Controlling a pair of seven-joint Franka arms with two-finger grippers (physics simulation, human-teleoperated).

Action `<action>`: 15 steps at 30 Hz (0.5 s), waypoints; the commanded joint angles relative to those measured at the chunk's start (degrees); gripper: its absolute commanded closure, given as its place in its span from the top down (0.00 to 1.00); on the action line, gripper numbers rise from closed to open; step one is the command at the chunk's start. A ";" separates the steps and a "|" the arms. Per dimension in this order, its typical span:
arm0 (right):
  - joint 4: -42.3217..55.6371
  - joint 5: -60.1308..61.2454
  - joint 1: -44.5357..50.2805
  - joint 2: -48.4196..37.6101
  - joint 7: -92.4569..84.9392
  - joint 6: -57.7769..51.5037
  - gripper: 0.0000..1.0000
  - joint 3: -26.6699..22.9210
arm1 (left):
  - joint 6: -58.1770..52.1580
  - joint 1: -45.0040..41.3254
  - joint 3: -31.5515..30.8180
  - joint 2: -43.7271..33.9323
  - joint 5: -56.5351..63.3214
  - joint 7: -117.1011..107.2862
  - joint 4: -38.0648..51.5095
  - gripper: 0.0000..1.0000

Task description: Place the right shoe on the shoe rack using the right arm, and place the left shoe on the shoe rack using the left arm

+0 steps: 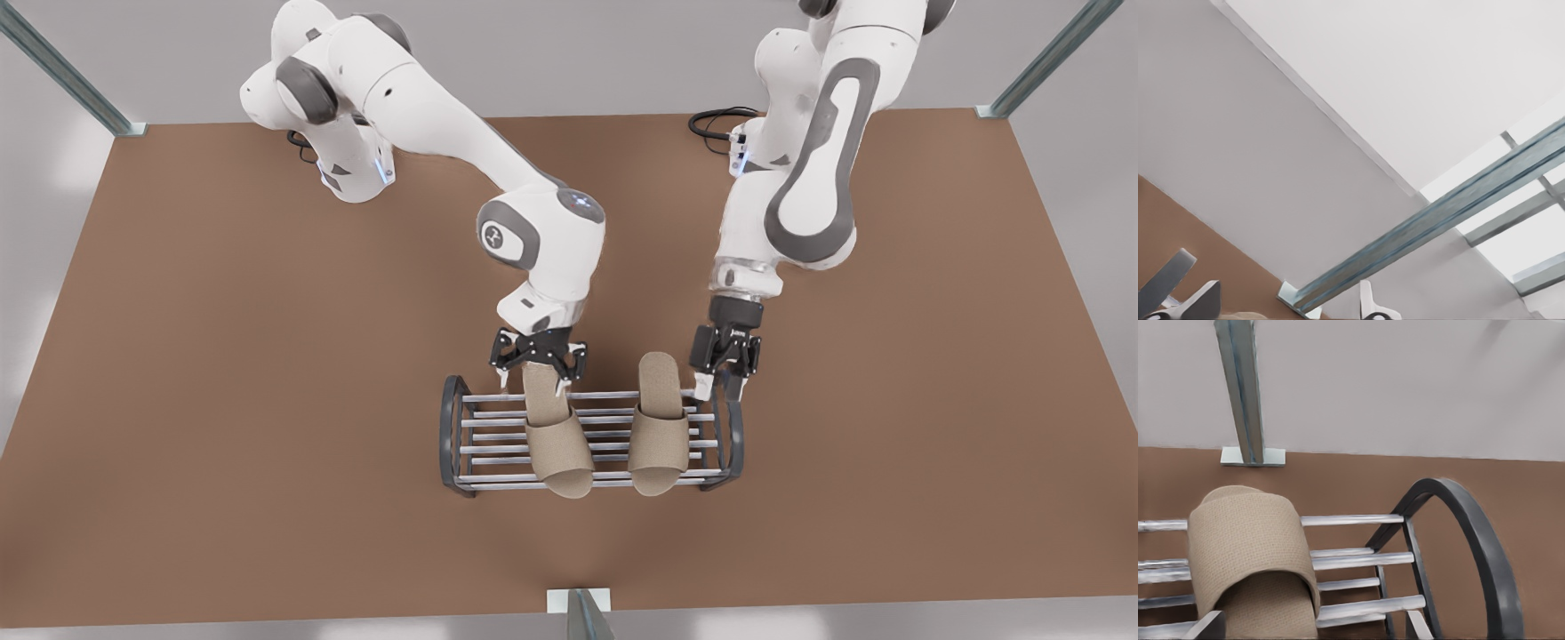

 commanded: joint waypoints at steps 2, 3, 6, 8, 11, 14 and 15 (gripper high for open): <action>-1.72 18.98 -2.06 -18.92 -19.66 -23.89 1.00 -0.02 | -66.05 -0.48 0.67 -3.10 -60.34 134.92 8.16 1.00; -1.72 23.02 -5.57 -25.17 -25.99 -33.74 1.00 -0.29 | -77.83 -0.31 1.20 -4.06 -74.34 150.59 10.89 1.00; -8.11 33.92 -26.84 -29.49 -37.08 -41.15 1.00 -0.20 | -87.87 2.59 5.33 -3.54 -97.82 156.31 21.44 1.00; -28.52 33.67 -38.70 -32.30 -45.34 -20.93 1.00 5.41 | -87.87 2.07 4.97 -3.62 -97.82 156.84 21.70 1.00; -26.59 29.62 -46.10 -27.56 -45.95 -19.69 1.00 13.07 | -90.59 2.85 4.10 -3.80 -97.73 160.00 24.34 1.00; -24.57 29.53 -46.37 -24.92 -50.79 -20.92 1.00 13.07 | -89.89 9.80 -3.20 -2.48 -97.65 171.69 22.85 1.00; -23.43 29.36 -46.36 -23.95 -50.88 -21.71 1.00 13.07 | -89.89 10.50 -3.20 -1.43 -97.56 176.35 22.76 1.00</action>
